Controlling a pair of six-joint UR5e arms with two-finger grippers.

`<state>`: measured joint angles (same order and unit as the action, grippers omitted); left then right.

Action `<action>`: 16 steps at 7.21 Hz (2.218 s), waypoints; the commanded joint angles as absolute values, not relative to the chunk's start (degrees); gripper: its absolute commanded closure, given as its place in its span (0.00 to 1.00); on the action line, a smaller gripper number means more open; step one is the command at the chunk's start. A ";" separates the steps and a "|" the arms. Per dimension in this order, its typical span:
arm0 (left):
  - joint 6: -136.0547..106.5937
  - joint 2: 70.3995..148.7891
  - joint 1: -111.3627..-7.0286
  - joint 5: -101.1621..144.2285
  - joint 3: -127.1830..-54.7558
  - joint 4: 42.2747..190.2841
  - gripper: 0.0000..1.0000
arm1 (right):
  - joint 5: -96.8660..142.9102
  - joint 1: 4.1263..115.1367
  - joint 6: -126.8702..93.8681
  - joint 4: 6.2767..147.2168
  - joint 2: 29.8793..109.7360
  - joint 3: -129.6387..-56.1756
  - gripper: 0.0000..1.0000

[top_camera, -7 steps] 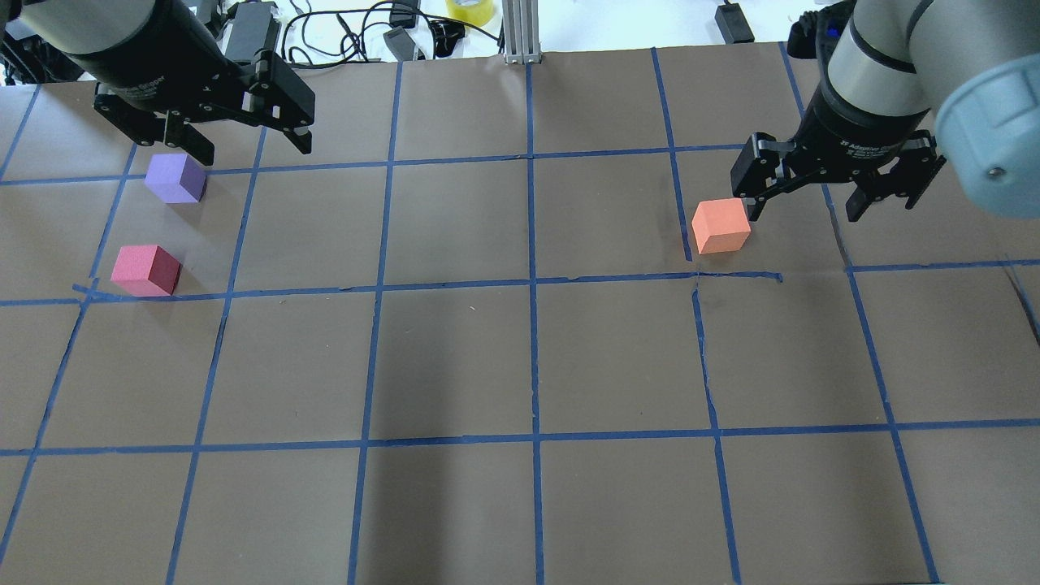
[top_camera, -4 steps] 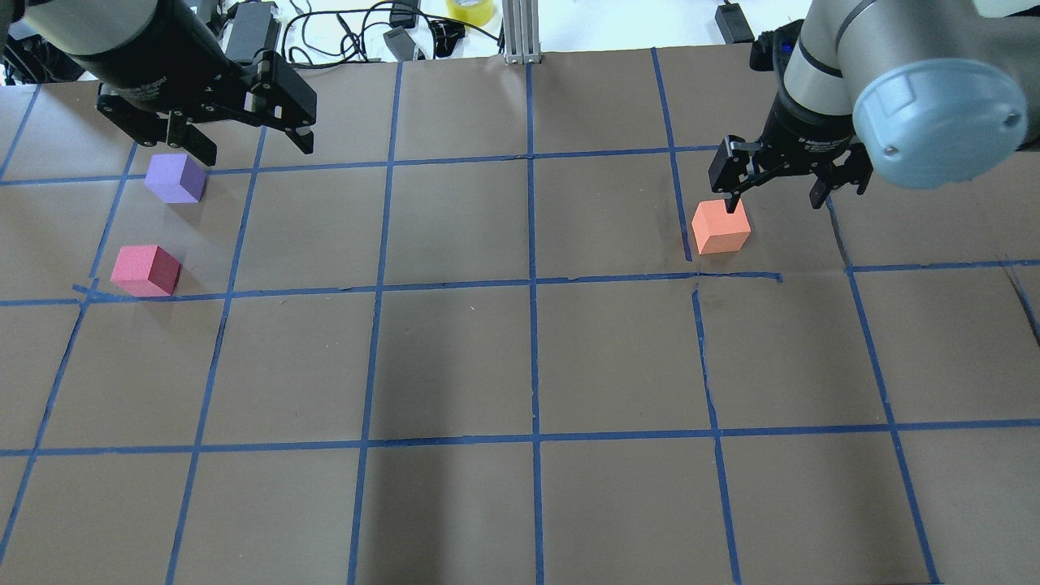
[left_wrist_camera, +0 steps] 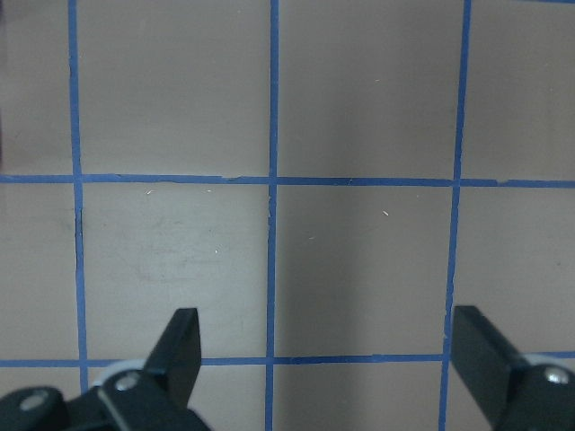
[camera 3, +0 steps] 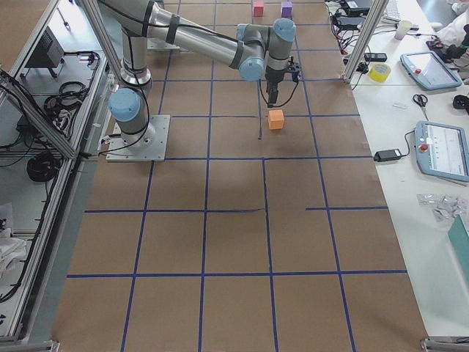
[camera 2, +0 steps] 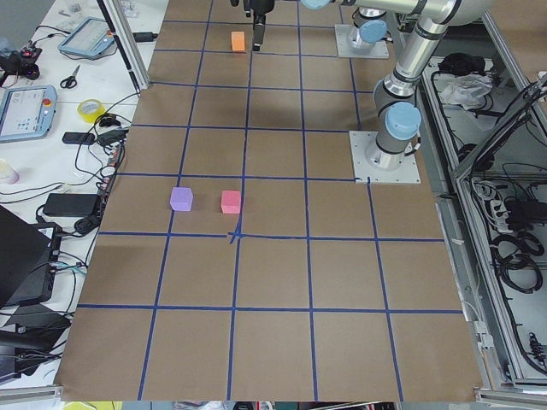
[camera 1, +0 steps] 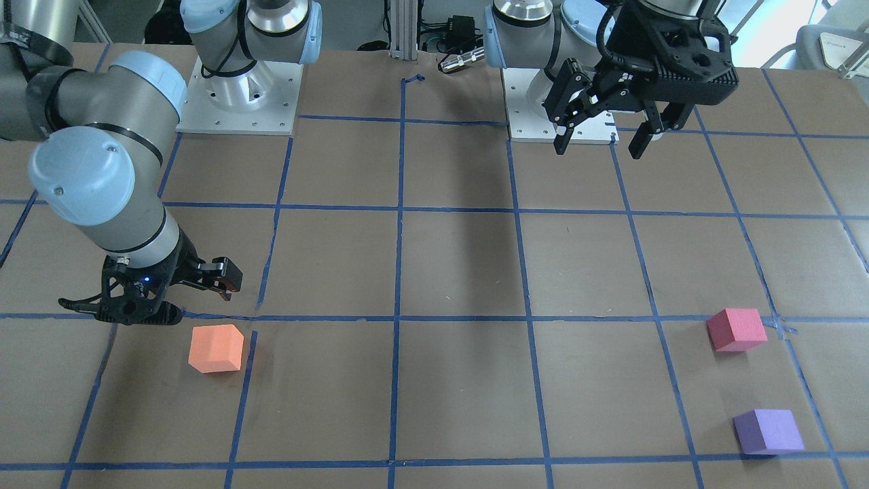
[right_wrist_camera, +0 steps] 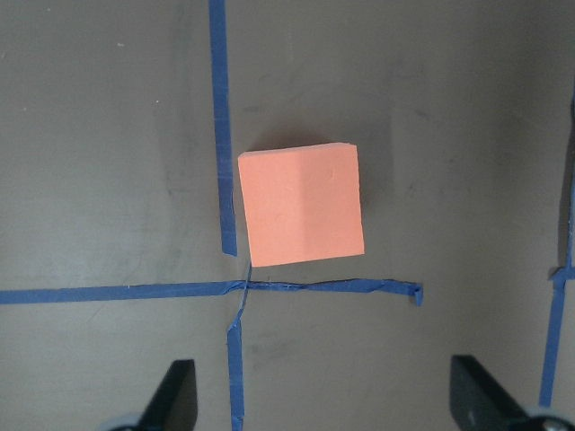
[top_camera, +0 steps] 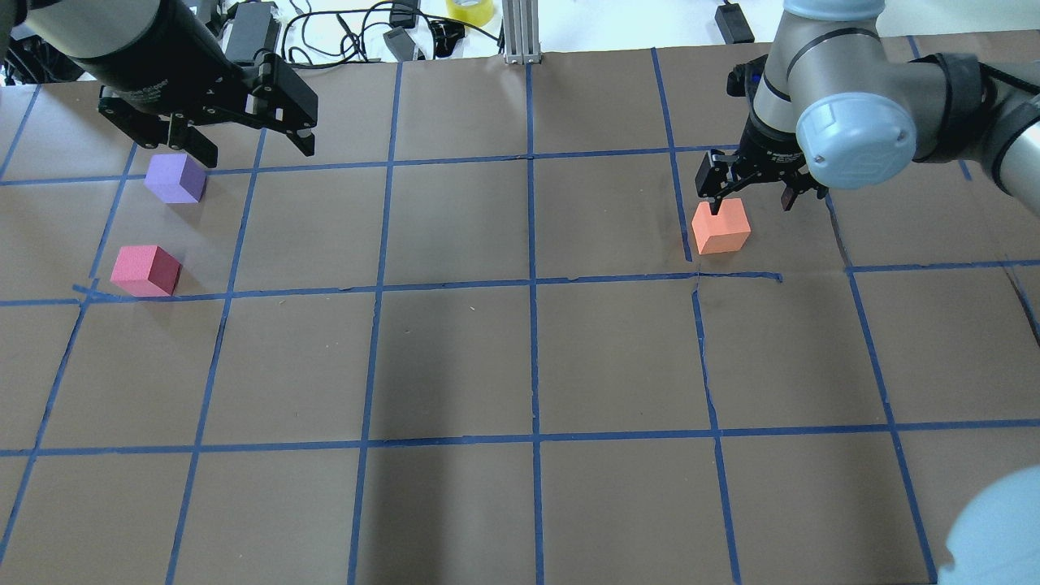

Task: Arrange blocks in a line
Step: 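Lower the right gripper onto the orange cube and close it, then carry the orange cube with the right gripper toward the table center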

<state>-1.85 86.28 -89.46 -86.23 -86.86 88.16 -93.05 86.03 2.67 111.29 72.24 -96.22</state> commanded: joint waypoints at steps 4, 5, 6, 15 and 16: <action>-1.85 86.40 -89.47 -86.13 -87.10 88.07 0.00 | -92.64 85.52 2.63 115.75 64.88 -95.98 0.00; -1.85 86.40 -89.47 -86.13 -87.10 88.07 0.00 | -92.64 85.52 2.64 117.06 64.08 -95.98 0.00; -1.85 86.40 -89.47 -86.13 -87.10 88.07 0.00 | -92.90 85.52 2.81 118.11 62.42 -95.98 0.00; -1.85 86.22 -89.39 -86.22 -87.10 88.07 0.00 | -92.37 85.52 2.55 123.13 59.59 -95.71 1.00; -1.85 86.31 -89.47 -86.22 -87.10 88.07 0.00 | -91.68 85.52 2.46 123.13 60.02 -95.28 1.00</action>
<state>-1.85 86.27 -89.43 -86.22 -87.10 88.07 -92.21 85.52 2.54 123.07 59.69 -95.67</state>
